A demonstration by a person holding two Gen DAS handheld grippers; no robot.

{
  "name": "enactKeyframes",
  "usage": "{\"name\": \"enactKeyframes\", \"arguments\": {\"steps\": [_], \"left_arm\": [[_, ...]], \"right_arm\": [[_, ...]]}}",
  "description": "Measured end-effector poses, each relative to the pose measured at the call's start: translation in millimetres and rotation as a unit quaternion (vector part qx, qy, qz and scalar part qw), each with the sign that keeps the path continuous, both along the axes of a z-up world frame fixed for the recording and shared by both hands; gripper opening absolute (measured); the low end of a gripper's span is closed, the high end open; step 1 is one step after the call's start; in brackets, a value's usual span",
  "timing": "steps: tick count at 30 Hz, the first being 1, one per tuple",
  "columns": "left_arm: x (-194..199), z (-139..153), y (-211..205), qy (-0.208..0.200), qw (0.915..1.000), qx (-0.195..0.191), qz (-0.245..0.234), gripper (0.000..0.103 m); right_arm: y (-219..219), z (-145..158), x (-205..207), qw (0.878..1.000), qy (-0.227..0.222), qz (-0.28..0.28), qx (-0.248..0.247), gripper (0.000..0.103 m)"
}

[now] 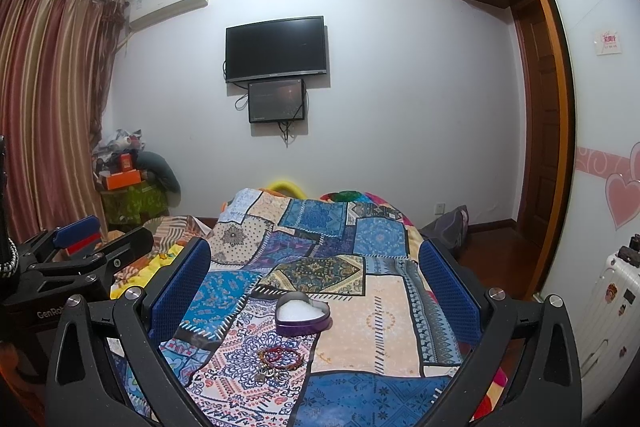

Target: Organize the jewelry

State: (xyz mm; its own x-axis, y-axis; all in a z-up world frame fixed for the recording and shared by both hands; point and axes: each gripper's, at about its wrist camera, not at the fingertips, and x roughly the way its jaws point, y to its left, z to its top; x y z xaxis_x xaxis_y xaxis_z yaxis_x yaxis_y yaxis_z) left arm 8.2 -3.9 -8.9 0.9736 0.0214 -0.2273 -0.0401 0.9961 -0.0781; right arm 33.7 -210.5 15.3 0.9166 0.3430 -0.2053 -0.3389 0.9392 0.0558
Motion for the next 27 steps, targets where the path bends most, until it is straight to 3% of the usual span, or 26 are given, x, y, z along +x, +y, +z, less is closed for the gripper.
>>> {"name": "enactKeyframes", "arguments": {"steps": [10,15,27], "left_arm": [[13,-6,1,0.016,0.9999,0.000,0.001,0.103],[32,-18,8,0.046,0.9989,-0.004,0.009,0.103],[96,-77,22,0.144,0.9894,0.014,0.005,0.099]], "right_arm": [[5,-6,7,1.000,0.015,-0.001,-0.008,0.103],[6,-16,21,0.999,0.038,-0.008,-0.020,0.103],[10,-77,77,0.985,0.154,-0.026,-0.071,0.103]]}}
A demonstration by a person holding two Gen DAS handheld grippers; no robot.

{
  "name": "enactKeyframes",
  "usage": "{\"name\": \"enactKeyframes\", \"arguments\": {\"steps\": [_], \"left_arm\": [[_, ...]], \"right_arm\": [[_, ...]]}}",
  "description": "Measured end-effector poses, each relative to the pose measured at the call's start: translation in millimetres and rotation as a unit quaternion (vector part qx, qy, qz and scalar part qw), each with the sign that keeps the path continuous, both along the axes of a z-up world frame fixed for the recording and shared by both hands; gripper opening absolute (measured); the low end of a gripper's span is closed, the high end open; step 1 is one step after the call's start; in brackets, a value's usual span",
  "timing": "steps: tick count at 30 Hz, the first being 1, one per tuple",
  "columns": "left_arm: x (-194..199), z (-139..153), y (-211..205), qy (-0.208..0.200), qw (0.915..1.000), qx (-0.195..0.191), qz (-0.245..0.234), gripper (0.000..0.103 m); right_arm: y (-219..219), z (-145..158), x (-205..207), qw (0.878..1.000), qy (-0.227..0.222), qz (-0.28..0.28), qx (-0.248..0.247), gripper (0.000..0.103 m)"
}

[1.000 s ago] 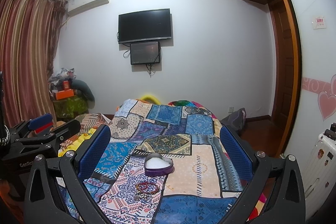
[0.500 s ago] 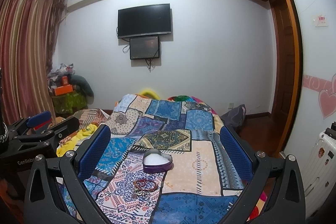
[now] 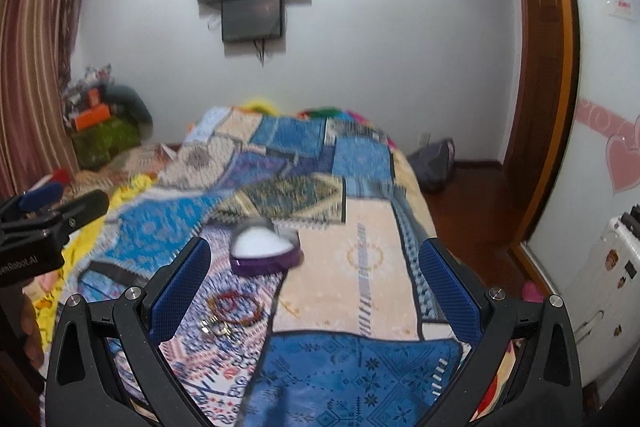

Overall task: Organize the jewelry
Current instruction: 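Lower both tools toward the jewelry pile beside the purple tin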

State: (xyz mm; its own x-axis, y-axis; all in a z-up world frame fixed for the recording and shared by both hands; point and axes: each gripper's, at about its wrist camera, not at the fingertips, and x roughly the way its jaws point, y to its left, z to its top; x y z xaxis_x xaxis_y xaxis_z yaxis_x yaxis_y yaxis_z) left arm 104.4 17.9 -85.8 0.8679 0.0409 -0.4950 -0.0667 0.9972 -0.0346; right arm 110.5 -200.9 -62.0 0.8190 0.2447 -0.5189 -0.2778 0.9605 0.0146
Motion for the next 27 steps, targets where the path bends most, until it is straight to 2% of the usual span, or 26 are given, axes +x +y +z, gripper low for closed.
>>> {"name": "enactKeyframes", "arguments": {"steps": [2,4,6,8,10,12,15,21,27], "left_arm": [[7,-9,0,0.018,0.9998,0.002,-0.005,0.087],[16,-21,1,0.042,0.9990,-0.005,-0.012,0.082],[23,-32,4,0.064,0.9975,-0.019,-0.021,0.077],[29,-41,5,0.082,0.9958,-0.027,-0.029,0.062],[35,-52,5,0.108,0.9929,-0.029,-0.041,0.054],[38,-63,7,0.129,0.9900,-0.031,-0.050,0.047],[39,-72,11,0.143,0.9875,-0.037,-0.054,0.044],[39,-86,16,0.167,0.9820,-0.055,-0.070,0.044],[40,-101,12,0.202,0.9734,-0.067,-0.086,0.044]], "right_arm": [[3,-10,6,1.000,0.016,0.005,-0.013,0.103],[6,-19,8,0.999,0.030,0.014,-0.019,0.103],[8,-27,10,0.998,0.047,0.027,-0.024,0.096],[12,-36,14,0.997,0.064,0.041,-0.029,0.090],[17,-44,15,0.995,0.082,0.055,-0.034,0.085],[23,-53,17,0.992,0.096,0.071,-0.036,0.074],[33,-65,18,0.986,0.128,0.105,-0.036,0.059],[50,-81,20,0.974,0.162,0.153,-0.044,0.038],[62,-97,26,0.966,0.188,0.168,-0.062,0.032]]}}
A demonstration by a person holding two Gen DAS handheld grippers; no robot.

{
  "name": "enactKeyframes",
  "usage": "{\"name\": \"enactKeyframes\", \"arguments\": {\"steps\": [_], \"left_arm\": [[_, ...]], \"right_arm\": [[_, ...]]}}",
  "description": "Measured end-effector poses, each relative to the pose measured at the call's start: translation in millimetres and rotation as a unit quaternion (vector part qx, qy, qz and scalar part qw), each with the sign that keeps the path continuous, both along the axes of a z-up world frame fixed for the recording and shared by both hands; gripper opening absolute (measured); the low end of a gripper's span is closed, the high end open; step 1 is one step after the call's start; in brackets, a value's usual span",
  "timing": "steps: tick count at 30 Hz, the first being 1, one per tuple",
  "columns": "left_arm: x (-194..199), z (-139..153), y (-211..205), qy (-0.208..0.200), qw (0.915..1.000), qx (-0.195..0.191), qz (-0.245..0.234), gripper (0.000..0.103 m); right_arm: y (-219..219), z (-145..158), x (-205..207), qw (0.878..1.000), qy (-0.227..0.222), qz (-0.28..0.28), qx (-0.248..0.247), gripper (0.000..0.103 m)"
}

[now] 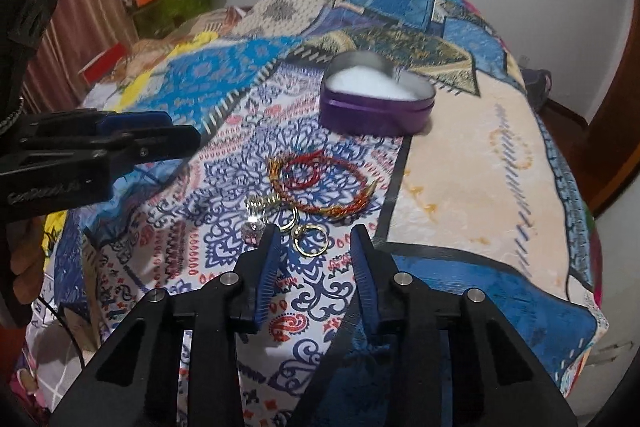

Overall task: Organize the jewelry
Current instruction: 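Lower both tools toward the jewelry pile beside the purple tin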

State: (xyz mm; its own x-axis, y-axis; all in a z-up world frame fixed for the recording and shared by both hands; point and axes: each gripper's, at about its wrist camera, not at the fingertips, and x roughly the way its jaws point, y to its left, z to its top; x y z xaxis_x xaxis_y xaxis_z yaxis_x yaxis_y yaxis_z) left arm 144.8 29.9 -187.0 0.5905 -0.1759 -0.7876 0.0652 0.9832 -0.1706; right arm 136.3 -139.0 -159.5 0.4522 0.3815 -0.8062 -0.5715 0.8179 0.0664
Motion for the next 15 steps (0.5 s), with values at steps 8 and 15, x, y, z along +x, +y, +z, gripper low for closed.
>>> {"name": "enactKeyframes", "arguments": {"steps": [8,15], "left_arm": [[-3,-8,-11,0.024,0.9993,0.000,-0.028,0.044],[-10,-10,-35,0.037,0.9969,0.010,-0.069,0.044]], "right_arm": [[0,-3,5,1.000,0.004,0.004,0.002,0.016],[-12,6,2,1.000,-0.002,-0.018,0.020,0.016]]}}
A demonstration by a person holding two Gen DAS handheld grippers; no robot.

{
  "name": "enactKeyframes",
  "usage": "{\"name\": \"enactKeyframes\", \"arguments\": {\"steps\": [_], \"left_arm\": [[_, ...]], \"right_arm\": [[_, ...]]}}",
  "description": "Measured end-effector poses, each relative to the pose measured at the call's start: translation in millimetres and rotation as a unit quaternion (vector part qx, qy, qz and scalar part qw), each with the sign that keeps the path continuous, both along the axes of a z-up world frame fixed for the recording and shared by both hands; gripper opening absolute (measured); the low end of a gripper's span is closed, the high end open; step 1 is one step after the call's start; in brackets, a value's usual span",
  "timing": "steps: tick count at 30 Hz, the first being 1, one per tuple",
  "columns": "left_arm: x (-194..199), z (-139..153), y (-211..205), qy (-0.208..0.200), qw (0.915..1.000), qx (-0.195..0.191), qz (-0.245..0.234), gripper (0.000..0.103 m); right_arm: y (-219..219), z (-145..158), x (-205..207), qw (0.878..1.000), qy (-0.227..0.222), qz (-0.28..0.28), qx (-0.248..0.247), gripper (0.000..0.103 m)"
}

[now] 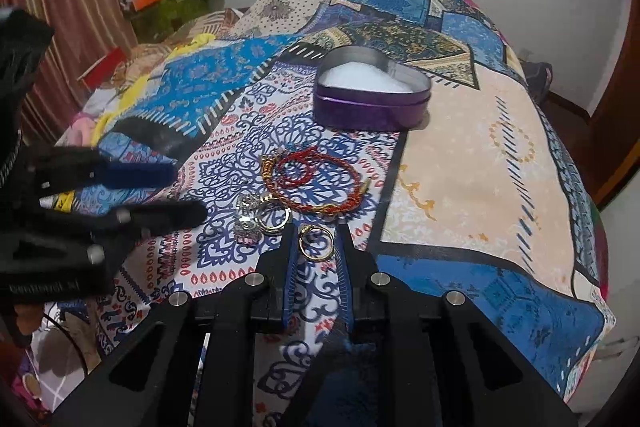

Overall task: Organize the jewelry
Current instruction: 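Lower both tools toward the jewelry pile beside the purple tin, then grasp the silver pendant with the left tool while the right tool grasps a gold ring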

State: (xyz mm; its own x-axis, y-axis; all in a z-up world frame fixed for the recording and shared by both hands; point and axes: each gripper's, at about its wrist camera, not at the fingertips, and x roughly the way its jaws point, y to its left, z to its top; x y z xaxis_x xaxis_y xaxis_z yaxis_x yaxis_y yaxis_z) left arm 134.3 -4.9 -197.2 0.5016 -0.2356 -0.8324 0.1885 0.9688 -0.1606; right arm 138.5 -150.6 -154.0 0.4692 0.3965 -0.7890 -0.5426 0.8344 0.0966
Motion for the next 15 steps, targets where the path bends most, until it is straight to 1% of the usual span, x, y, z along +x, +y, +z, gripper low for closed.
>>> {"name": "enactKeyframes", "arguments": {"steps": [5,12,13,14,15], "left_arm": [[0,-5,-13,0.011,0.9998,-0.001,-0.019,0.044],[9,-9,-19,0.013,0.9995,-0.008,-0.028,0.044],[10,-9,-19,0.013,0.9995,-0.009,-0.029,0.041],[11,-9,-20,0.012,0.9994,-0.011,-0.031,0.034],[12,-10,-20,0.012,0.9993,-0.013,-0.033,0.031]], "right_arm": [[-15,8,1,1.000,-0.007,-0.020,0.013,0.016],[-28,14,1,0.999,-0.013,-0.037,0.026,0.016],[-29,14,2,0.999,-0.013,-0.038,0.027,0.016],[-30,14,2,0.999,-0.014,-0.040,0.029,0.016],[-31,14,2,0.999,-0.014,-0.041,0.030,0.016]]}}
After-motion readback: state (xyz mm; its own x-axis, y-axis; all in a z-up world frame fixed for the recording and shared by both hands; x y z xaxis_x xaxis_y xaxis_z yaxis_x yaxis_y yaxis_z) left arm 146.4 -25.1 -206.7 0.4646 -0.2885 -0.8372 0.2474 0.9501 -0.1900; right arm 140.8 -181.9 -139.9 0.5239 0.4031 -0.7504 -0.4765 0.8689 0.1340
